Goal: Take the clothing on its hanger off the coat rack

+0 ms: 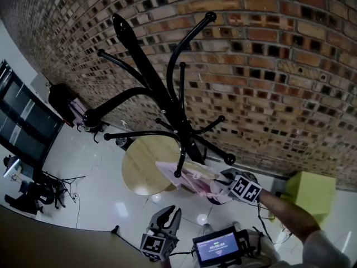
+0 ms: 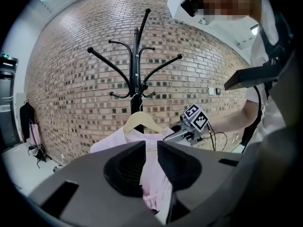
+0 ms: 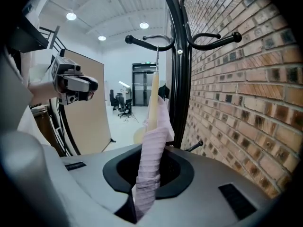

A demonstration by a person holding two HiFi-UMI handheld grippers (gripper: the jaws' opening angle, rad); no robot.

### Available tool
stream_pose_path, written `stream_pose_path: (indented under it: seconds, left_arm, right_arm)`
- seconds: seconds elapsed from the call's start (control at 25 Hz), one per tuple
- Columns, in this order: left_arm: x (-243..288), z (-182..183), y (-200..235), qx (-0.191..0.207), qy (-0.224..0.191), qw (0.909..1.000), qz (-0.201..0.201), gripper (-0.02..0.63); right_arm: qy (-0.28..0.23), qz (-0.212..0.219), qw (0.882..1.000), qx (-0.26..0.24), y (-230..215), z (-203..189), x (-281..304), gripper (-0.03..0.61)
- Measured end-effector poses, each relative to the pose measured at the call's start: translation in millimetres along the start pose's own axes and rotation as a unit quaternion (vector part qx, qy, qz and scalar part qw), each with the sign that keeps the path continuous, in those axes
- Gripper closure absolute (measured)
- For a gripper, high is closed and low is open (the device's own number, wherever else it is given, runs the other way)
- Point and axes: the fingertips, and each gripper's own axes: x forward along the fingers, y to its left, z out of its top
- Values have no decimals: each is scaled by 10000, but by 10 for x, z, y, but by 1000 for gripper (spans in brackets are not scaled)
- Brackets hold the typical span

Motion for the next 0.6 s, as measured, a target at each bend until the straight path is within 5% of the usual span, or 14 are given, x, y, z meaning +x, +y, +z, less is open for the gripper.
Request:
stream_pose_path:
  seconds: [0.6]
  left_arm:
    - [-2,217,469,383,-172,9972,-623,537]
  right_arm:
    - [-110,-435,9988,171,256,328,-137,546]
